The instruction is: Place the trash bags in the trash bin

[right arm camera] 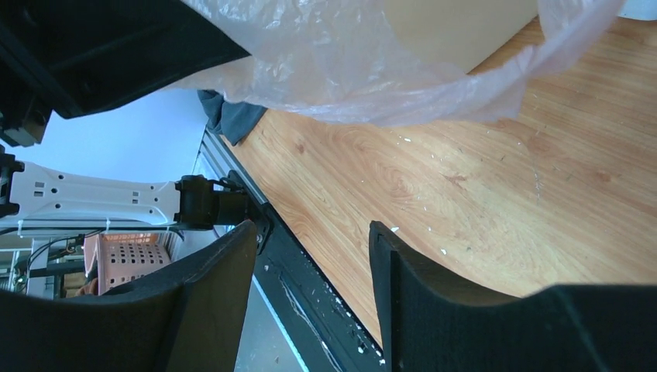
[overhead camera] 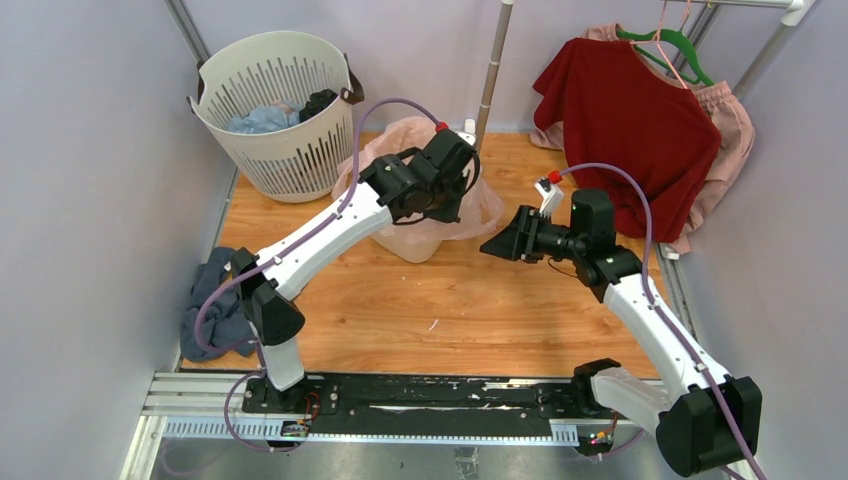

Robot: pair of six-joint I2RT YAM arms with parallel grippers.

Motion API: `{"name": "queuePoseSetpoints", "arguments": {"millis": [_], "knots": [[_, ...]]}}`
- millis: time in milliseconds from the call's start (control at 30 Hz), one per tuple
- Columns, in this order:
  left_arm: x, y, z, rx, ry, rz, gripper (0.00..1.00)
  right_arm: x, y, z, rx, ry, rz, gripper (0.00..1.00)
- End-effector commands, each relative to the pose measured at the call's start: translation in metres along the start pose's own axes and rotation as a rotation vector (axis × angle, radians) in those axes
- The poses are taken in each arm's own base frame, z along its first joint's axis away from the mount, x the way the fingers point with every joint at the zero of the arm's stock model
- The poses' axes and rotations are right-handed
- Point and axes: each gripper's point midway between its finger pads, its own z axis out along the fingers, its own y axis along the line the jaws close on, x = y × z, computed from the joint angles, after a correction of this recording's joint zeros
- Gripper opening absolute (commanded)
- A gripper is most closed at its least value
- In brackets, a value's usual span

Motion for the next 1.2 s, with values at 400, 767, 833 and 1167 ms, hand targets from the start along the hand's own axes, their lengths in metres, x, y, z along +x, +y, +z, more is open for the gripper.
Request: {"name": "queuePoseSetpoints", "arguments": {"millis": [400, 767, 833, 1167], "knots": [[0.037, 0.01, -0.037, 0.13, 0.127, 0.193, 0.29, -0.047, -0.017, 0.014, 0.026, -0.101, 0.072, 0.61], [0.033, 0.007, -0.035, 0.162, 0.131, 0.196, 0.26, -0.041, -0.033, 0.025, 0.073, -0.022, 0.115, 0.47], [0.032, 0.007, -0.035, 0.162, 0.129, 0.195, 0.25, -0.039, -0.037, 0.027, 0.073, -0.016, 0.129, 0.43], [0.027, 0.003, -0.035, 0.168, 0.12, 0.185, 0.23, -0.02, -0.052, 0.047, 0.111, 0.026, 0.168, 0.37]]}}
